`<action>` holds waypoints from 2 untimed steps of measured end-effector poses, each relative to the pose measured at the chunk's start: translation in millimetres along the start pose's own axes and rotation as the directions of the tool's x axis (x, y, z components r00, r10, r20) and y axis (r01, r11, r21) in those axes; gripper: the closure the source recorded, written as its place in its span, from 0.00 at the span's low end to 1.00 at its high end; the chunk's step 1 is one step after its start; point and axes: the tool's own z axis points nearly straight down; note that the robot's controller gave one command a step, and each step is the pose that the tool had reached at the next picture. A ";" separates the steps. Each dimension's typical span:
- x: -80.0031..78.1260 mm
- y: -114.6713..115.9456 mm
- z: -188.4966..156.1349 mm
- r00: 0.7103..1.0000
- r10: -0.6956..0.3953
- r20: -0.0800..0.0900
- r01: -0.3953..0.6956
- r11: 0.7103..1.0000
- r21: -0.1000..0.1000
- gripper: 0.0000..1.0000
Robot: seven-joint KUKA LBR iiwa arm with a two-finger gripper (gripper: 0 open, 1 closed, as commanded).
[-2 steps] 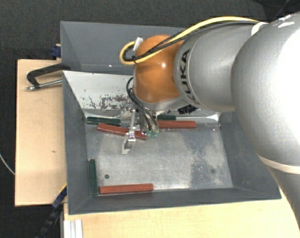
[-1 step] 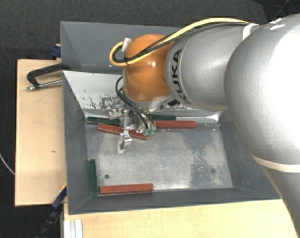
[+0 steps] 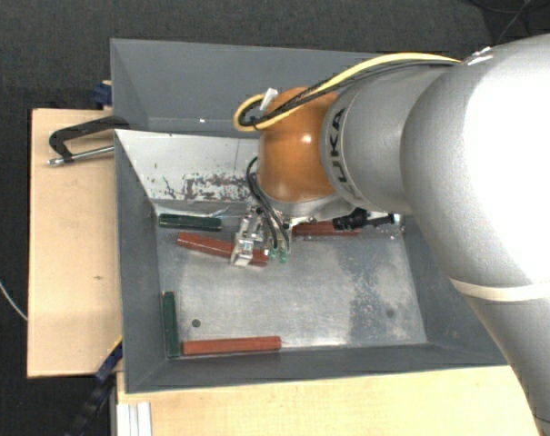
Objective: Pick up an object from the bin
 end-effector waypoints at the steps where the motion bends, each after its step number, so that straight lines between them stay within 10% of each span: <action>1: 0.0 0.0 0.0 1.000 0.000 0.000 0.000 1.000 0.000 1.00; 2: 20.2 41.7 -92.6 1.000 -0.008 0.005 0.008 1.000 0.005 1.00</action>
Offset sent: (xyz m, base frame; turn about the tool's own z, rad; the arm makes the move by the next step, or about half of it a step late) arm -0.0118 0.0429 0.0920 -0.0055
